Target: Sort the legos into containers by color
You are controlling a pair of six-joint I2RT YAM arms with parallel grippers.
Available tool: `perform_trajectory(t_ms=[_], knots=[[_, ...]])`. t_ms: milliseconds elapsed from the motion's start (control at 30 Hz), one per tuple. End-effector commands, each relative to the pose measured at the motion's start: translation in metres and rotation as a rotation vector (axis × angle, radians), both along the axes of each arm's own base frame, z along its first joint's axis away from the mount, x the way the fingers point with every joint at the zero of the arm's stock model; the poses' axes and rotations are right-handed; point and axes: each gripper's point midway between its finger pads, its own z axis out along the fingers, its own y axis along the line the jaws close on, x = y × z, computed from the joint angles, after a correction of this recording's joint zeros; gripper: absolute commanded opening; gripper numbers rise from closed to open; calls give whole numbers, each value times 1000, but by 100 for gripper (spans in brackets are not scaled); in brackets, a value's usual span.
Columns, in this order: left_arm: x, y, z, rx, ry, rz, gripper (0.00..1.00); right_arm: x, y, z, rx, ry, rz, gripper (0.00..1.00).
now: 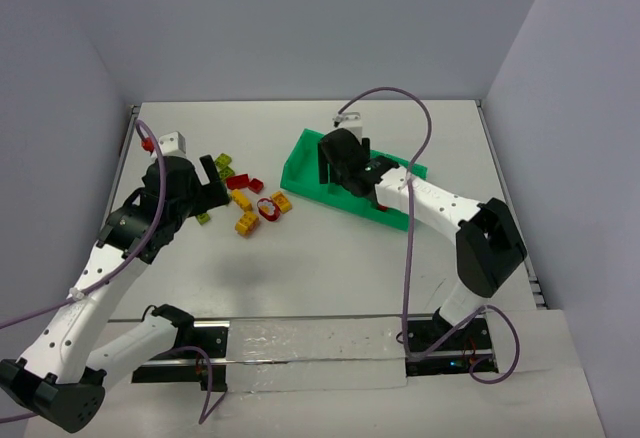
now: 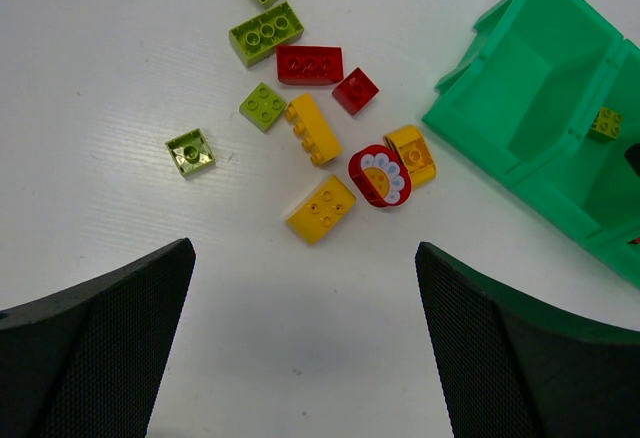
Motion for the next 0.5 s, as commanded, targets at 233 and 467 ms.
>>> perform_trajectory(t_ms=[233,467], knots=[[2,-13,-23,-29,32,-41,95,-98,126,8,145,41,455,78],[7,-43,-77,-52,154,-158,92,-101,116,3,149,72,382,79]])
